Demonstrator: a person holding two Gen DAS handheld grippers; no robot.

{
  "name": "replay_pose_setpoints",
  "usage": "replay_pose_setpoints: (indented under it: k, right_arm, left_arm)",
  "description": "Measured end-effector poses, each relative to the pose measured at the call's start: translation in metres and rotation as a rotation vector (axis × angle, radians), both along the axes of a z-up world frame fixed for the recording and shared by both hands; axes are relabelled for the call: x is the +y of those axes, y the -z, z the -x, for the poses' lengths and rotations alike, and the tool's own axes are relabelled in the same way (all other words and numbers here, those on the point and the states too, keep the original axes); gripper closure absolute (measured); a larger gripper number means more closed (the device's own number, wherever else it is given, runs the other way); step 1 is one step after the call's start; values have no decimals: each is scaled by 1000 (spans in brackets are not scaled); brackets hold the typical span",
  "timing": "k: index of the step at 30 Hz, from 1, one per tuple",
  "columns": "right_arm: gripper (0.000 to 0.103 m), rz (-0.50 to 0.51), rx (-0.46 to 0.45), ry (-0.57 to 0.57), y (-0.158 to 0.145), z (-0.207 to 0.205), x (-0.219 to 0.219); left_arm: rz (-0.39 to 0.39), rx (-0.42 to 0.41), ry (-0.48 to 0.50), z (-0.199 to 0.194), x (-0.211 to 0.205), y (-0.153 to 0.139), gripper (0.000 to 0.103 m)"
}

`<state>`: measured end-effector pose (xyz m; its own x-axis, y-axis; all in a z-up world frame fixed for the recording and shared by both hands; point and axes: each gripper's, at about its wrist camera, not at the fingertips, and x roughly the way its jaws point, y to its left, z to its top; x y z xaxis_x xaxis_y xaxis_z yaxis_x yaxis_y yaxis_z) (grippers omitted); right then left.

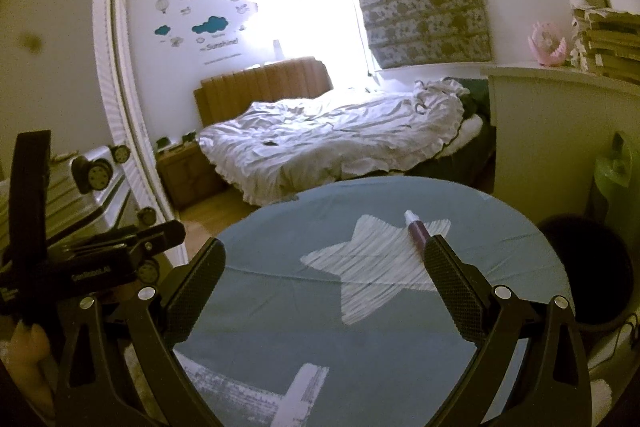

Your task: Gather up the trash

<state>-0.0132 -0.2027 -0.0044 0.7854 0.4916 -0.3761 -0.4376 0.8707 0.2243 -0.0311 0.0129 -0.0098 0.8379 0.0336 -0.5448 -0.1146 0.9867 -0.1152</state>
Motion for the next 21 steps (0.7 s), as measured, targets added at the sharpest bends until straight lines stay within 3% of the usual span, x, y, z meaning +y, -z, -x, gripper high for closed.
replay_pose_setpoints:
  k: [21]
  right_arm:
    - [5,-9,23,-1,11,1,1]
  left_arm:
    - [-1,14,0,-1,0,7,5]
